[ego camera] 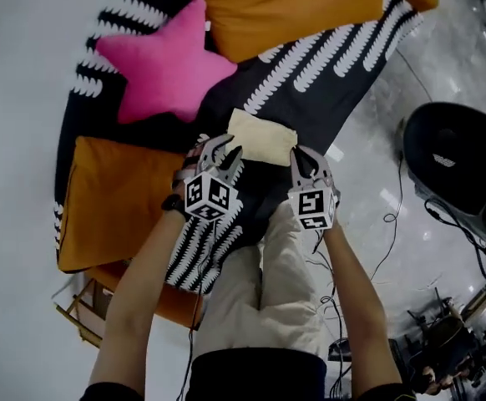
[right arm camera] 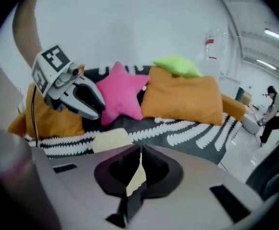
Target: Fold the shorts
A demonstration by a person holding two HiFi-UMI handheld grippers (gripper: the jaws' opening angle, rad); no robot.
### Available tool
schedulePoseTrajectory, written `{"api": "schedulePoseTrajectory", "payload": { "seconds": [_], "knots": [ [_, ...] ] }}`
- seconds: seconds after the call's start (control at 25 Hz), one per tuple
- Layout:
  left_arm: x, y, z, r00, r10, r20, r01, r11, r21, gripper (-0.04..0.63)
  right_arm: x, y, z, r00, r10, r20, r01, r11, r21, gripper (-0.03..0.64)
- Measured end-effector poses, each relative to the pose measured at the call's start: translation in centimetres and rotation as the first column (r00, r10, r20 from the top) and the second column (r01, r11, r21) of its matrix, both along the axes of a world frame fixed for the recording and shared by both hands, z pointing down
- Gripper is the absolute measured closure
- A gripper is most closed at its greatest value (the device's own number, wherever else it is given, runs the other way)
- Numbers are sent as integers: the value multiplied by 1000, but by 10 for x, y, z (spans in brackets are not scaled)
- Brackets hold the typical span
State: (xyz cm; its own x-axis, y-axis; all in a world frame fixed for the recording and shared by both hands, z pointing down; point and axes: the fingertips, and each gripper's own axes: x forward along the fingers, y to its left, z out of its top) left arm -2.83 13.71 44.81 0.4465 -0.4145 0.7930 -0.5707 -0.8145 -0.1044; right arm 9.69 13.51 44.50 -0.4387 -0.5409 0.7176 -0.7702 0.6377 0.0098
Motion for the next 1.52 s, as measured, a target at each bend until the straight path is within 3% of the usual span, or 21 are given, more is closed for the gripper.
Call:
{"api": "schedulePoseTrajectory", "payload": {
  "seconds": [0.08,0.16,0.32,0.44,0.52,0.6,0.68,0.8,0.88,1.0,1.08,1.16,1.2,1.32,1.4,1.52],
  "knots": [
    [-13,15,-83,987,-120,-107,123,992,19,475,-3,13,-81,993,95,69,-96,995,16,598],
    [-20,32,-172,956,-206,-209,222,973,57,510,-10,28,-169,981,144,133,-152,987,54,600],
    [-18,56,-336,903,-259,-342,340,919,202,573,-22,41,-352,964,126,236,-184,952,244,600],
    [-35,79,-446,864,-314,-395,449,835,319,580,-31,49,-484,958,69,278,-189,880,435,601],
    [-49,111,-506,820,-367,-440,529,779,337,580,-30,67,-562,943,65,326,-235,824,516,601],
    [-64,129,-555,793,-375,-481,568,739,361,580,-27,81,-630,923,61,380,-293,751,592,601],
    [-80,142,-602,781,-349,-518,583,704,406,581,-27,95,-687,909,31,415,-322,686,652,601],
    [-98,160,-671,741,-275,-612,620,630,468,580,-28,119,-751,910,-26,414,-308,626,716,601],
    [-102,169,-705,744,-218,-632,617,589,522,581,-28,135,-776,913,-43,406,-304,591,747,601],
    [-104,186,-738,754,-181,-631,610,549,572,581,-33,161,-777,923,-62,380,-273,590,760,601],
    [-106,201,-753,735,-190,-650,639,514,572,581,-35,172,-761,931,-61,360,-247,621,744,601],
    [-109,217,-759,700,-221,-680,683,485,546,581,-37,182,-754,928,-65,368,-242,646,724,601],
    [-109,225,-755,686,-243,-686,698,486,526,581,-39,187,-754,925,-72,374,-243,645,724,601],
    [-105,242,-728,670,-301,-679,712,519,473,581,-39,198,-748,929,-78,363,-231,641,731,601],
    [-100,251,-717,668,-309,-677,712,531,460,581,-38,204,-741,926,-77,370,-233,656,718,601],
    [-90,264,-723,679,-272,-682,697,530,482,581,-30,210,-733,924,-65,376,-236,677,697,601]
  ]
}}
